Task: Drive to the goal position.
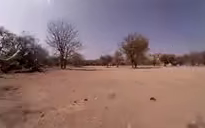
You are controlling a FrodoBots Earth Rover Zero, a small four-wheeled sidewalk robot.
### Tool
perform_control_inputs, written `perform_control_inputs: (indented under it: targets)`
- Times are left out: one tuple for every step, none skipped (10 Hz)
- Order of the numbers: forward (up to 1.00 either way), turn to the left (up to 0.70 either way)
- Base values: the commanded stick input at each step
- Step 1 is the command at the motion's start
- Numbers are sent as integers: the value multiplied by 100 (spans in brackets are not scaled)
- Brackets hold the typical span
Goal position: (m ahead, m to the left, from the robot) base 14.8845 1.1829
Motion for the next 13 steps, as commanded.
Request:
perform_control_inputs:
  targets:
    - [100,0]
    - [100,0]
    - [100,0]
    - [100,0]
    - [100,0]
    - [100,0]
    - [100,0]
    - [100,-2]
    - [100,-14]
    - [100,-23]
    - [100,-29]
    - [100,-34]
    - [100,-39]
